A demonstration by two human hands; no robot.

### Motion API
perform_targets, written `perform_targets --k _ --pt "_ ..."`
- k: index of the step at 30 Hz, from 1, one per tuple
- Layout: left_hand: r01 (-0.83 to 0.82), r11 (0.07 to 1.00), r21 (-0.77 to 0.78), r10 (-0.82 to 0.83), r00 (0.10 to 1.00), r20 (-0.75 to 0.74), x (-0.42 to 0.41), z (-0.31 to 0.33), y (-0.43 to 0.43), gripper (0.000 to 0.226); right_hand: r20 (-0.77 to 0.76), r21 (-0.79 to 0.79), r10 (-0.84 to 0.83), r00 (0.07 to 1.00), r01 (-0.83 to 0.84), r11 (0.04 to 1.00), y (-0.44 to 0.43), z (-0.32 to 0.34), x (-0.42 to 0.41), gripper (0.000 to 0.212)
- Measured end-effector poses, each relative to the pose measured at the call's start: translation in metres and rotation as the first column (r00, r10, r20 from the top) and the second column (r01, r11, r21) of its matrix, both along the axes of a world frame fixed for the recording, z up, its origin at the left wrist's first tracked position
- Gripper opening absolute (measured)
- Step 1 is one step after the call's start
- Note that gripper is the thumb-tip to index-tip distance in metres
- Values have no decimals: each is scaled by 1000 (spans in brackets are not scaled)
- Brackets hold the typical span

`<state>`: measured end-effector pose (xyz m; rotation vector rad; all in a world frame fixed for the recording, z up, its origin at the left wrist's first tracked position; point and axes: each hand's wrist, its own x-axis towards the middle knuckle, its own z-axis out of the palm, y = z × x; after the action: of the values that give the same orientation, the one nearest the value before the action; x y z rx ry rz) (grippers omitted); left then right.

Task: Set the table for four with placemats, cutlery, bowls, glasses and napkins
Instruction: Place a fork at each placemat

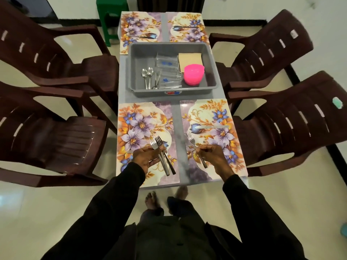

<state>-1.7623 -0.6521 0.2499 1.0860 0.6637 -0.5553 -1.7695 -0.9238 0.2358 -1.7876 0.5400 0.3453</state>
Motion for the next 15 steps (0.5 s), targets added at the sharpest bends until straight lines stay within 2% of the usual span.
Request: perform_targets --k 2,4,8,11,15 --pt "-6 1000 20 6 1000 -10 -6 -2 -7 33 -14 -46 10 1000 -11 999 -17 -6 -2 7" --pt "-22 999 41 23 1000 -19 -12 -4 -14 34 -26 -91 45 999 -47 995 -34 -10 -2 4" --pt "-90 993 80 93 995 -37 -27 -10 -31 29 -28 -209 179 983 -181 961 -66 -26 4 11" --pt "-212 975 63 215 976 -46 -50 -13 -49 23 -60 -313 366 929 -366 877 -90 -42 6 8" --pt "-334 938 91 340 939 -49 -87 -22 -71 27 -119 -378 575 810 -572 728 -120 -65 3 5"
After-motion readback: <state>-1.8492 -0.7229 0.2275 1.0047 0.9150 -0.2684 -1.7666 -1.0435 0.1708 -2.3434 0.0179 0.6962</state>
